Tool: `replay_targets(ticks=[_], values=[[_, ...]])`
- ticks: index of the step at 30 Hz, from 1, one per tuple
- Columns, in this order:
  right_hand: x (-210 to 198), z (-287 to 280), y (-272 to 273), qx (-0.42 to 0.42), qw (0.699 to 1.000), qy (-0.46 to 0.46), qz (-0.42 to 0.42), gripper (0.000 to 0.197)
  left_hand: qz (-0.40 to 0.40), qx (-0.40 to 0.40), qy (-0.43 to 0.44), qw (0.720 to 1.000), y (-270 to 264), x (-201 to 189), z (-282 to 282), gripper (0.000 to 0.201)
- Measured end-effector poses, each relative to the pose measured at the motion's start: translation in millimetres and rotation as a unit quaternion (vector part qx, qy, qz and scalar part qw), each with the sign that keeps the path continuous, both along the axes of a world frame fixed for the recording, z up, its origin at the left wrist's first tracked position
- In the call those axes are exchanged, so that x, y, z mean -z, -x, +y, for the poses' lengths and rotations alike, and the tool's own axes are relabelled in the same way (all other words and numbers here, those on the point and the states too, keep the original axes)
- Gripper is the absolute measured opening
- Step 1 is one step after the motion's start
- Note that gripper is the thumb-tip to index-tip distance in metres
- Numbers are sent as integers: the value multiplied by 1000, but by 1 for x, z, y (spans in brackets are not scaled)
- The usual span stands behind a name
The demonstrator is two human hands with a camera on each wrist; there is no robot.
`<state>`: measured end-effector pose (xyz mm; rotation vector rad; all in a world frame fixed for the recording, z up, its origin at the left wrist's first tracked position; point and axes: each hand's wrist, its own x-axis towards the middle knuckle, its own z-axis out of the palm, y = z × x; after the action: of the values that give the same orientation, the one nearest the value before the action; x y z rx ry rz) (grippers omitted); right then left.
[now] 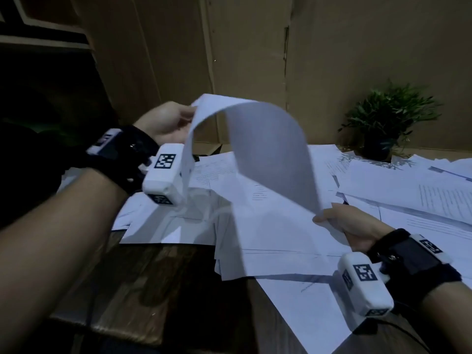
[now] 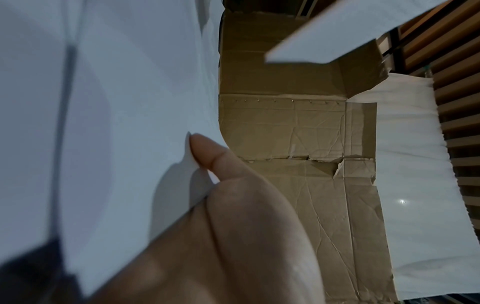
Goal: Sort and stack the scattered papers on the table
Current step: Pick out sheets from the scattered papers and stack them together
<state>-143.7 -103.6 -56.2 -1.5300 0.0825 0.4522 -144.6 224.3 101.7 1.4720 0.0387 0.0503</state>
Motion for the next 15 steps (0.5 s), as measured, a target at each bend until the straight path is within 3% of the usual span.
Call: replay_targets(ticks=[2, 5, 7, 9, 11, 12, 15], values=[[-3, -1, 5, -1, 1000, 0, 1, 26, 23, 30, 22, 999, -2, 13, -15, 26], [1, -1, 3, -12, 1000, -13, 11, 16, 83, 62, 130, 986, -13, 48, -35, 35], [3, -4, 3, -31, 999, -43, 8, 38, 116, 40, 35, 992, -31, 82, -38, 33], [4, -5, 6, -48, 998, -41, -4, 60, 124, -13, -186, 975, -48, 110, -38, 27], [3, -3, 4, -26, 998, -51, 7, 43, 110, -86, -335, 932, -56, 124, -36, 26], [3, -3, 3, -9, 998, -64, 21, 39, 106, -105, -367, 918, -56, 124, -36, 23], [2, -3, -2, 33, 996, -70, 51, 61, 95, -128, -379, 911, -61, 116, -31, 8]])
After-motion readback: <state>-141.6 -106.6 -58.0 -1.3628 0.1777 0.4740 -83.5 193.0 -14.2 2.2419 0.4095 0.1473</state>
